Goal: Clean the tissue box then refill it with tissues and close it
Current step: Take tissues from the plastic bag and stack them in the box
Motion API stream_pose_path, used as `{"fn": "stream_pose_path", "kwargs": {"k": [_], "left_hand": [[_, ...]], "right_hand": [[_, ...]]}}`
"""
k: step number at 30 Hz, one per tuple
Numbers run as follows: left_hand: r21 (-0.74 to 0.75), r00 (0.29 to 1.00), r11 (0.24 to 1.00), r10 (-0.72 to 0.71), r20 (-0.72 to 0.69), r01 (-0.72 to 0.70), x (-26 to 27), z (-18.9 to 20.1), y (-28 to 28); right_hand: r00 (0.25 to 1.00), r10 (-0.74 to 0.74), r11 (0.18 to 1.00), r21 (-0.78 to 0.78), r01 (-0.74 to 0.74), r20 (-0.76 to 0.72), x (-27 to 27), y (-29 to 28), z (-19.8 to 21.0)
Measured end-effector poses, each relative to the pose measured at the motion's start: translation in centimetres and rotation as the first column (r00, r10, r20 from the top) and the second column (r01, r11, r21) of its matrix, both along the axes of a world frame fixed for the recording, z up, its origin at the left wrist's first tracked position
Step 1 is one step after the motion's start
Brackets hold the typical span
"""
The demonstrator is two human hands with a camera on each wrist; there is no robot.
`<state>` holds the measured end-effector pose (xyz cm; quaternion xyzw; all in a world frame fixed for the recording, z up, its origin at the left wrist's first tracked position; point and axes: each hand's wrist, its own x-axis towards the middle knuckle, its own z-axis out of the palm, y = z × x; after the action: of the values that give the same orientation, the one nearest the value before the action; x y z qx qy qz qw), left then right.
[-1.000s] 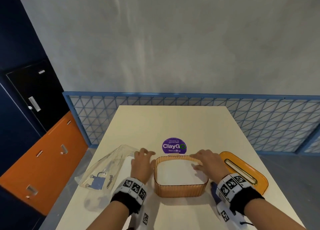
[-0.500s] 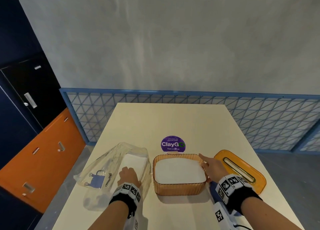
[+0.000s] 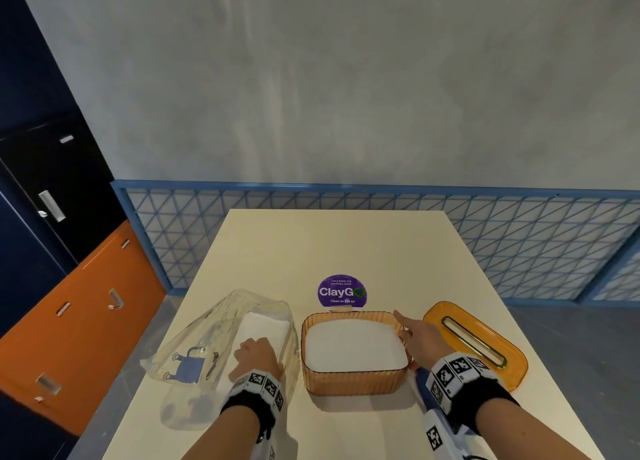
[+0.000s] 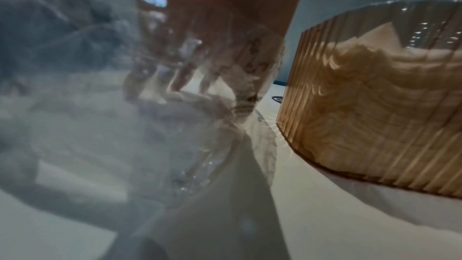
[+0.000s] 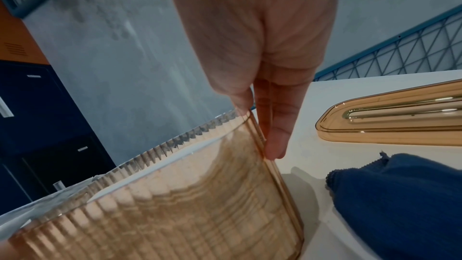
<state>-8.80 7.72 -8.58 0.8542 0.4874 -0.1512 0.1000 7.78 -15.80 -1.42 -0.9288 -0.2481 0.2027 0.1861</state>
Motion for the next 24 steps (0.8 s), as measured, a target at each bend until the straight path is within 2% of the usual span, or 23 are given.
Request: {"fn": "stream_pose_path", "kwargs": {"k": [4,8,15,20,24], "left_hand": [[0.008,0.998,1.0,-0.005,-0.056,0.006,0.3,0.2,-0.2],[-0.018,0.997,0.999,-0.048,-0.064,0.047,0.1,0.7,0.0],[-0.005,0.997,0.999,-0.035,-0.062,0.035,-0.3,0.8,0.0],[0.069,0.994,0.995,-0.074,0.082,0.068,-1.2,1.7,0.8],[-0.003,0.973,0.994,-0.11,0.203,0.112,-2.2,4.4,1.9]], "right_hand": [[1.0,0.003,1.0,-0.011,-0.003,0.005,-0.1,0.1,0.1],[1.0,-0.003,1.0,-0.007,0.003,-0.005,-0.2,0.0,0.2],[0.999,-0.011,1.0,-0.004,0.011,-0.041,-0.2,0.0,0.5],[0.999,-0.006,1.0,-0.015,0.005,-0.041,-0.3,0.0,0.7],[0.999,-0.002,1.0,-0.013,0.001,-0.047,-0.5,-0.1,1.0]]}}
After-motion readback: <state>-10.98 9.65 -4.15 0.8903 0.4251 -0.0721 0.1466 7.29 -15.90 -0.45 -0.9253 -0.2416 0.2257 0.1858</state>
